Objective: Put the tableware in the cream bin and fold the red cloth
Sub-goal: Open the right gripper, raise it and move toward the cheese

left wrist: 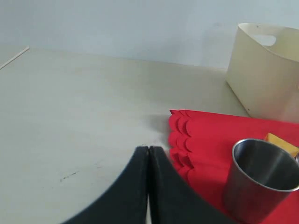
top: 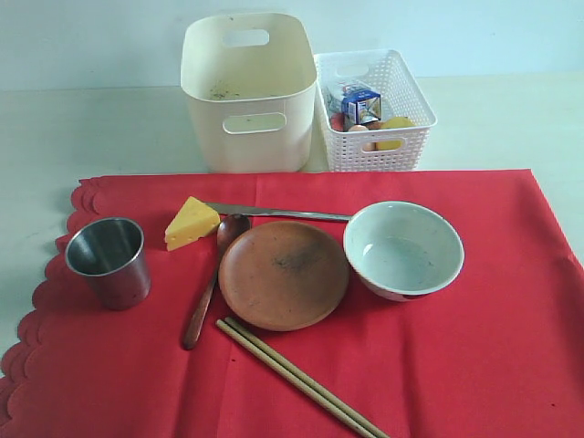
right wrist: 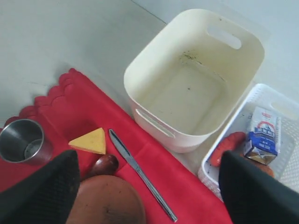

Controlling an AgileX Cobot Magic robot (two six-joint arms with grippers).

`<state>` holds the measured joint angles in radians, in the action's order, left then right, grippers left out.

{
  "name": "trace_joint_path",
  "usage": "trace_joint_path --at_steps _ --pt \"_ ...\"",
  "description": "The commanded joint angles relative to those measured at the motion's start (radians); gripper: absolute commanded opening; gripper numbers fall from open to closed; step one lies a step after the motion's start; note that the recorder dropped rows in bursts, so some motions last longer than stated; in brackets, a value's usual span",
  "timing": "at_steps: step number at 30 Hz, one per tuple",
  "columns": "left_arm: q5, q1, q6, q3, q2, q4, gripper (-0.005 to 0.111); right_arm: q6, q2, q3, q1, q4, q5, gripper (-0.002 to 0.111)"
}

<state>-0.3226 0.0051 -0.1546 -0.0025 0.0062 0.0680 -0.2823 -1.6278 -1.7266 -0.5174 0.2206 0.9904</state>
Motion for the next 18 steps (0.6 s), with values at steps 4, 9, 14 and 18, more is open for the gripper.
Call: trace_joint_path --at_steps 4,9,14,18 --pt "0.004 -0.006 -0.001 0.003 -0.006 -0.001 0.001 -0.092 -0.029 -0.006 -0.059 0.077 -0.020 0.077" --pt "0.004 -0.006 -0.004 0.003 -0.006 -0.001 0.001 -0.125 -0.067 -0.006 -0.100 0.081 -0.020 0.077" --pt "0.004 -0.006 -0.004 0.003 -0.006 -0.001 0.001 -0.202 -0.118 -0.006 -0.143 0.083 -0.018 0.077" --pt "0.004 -0.006 -0.001 0.003 -0.006 -0.001 0.001 -0.276 -0.159 -0.006 -0.170 0.081 -0.016 0.077"
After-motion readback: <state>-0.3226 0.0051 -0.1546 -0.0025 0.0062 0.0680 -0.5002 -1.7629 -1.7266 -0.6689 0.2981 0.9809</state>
